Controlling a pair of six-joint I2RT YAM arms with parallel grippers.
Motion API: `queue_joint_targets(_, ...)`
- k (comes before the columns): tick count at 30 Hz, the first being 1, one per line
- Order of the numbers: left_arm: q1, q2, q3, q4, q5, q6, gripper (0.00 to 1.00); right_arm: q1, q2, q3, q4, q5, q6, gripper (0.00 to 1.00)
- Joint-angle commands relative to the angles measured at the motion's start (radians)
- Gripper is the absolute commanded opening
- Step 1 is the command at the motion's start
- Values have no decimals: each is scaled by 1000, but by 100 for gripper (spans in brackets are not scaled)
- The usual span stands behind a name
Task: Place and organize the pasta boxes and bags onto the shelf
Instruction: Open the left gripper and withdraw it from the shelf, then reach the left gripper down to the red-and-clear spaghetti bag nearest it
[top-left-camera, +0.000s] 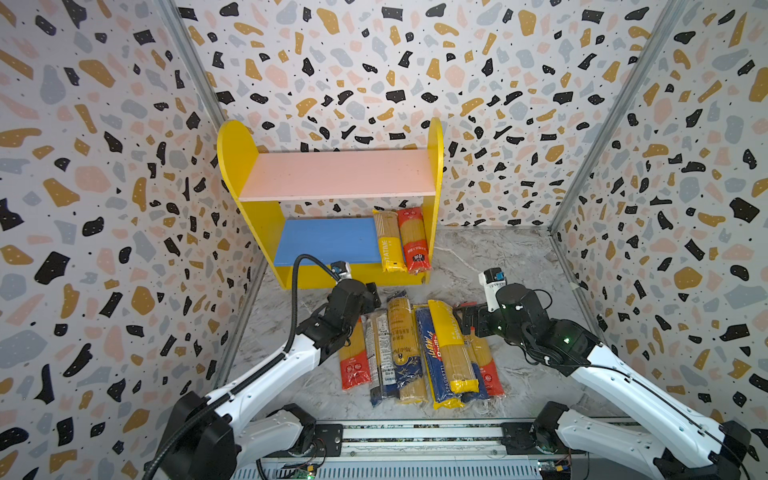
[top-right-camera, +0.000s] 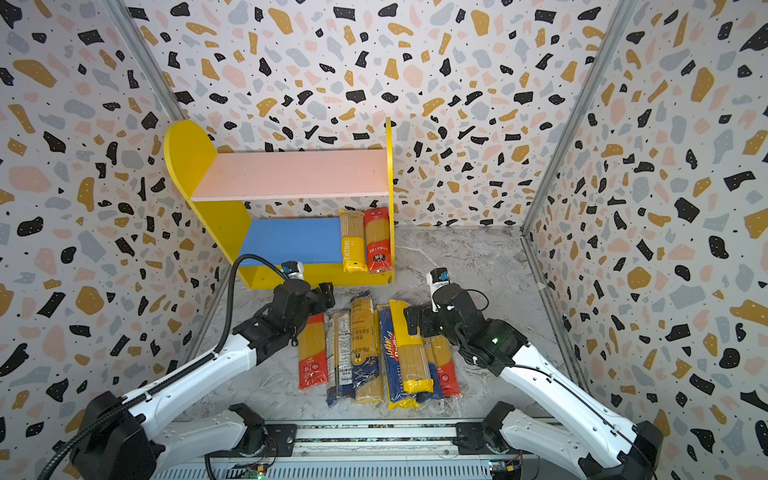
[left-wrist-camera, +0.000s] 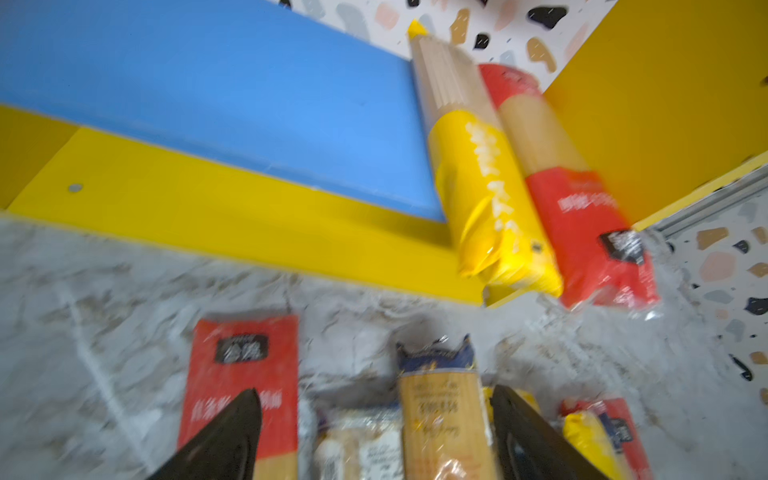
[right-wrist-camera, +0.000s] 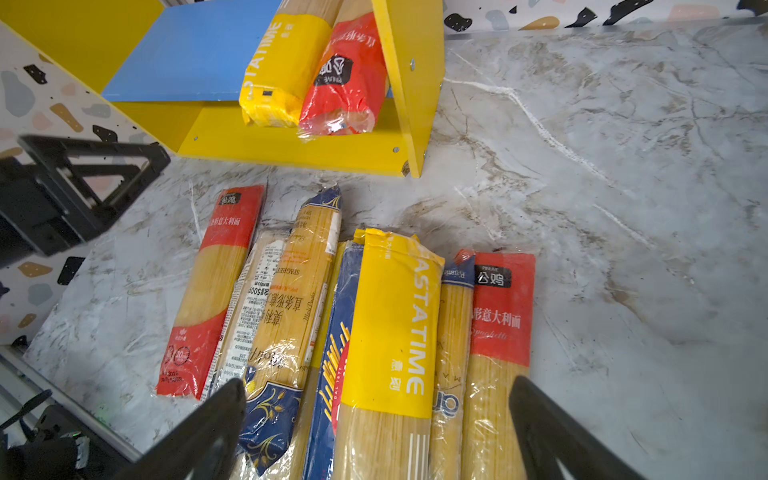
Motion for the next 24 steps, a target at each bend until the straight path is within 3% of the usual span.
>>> queue_joint_targets(1, -9, -72, -94, -69, -59, -83, 87, 34, 10, -2, 31, 35, 28, 99)
queue_joint_targets(9, -105, -195, -263, -163, -134, -273, 87, 128, 4, -41, 89, 48, 87, 99)
queue_joint_targets(15, -217, -167, -287, -213, -188, -380, 87, 218, 56, -22, 88, 95, 102, 99)
queue_joint_targets(24, -306, -102, -334, -263, -204, -507, 88, 228, 43, -34, 113, 79, 89, 99)
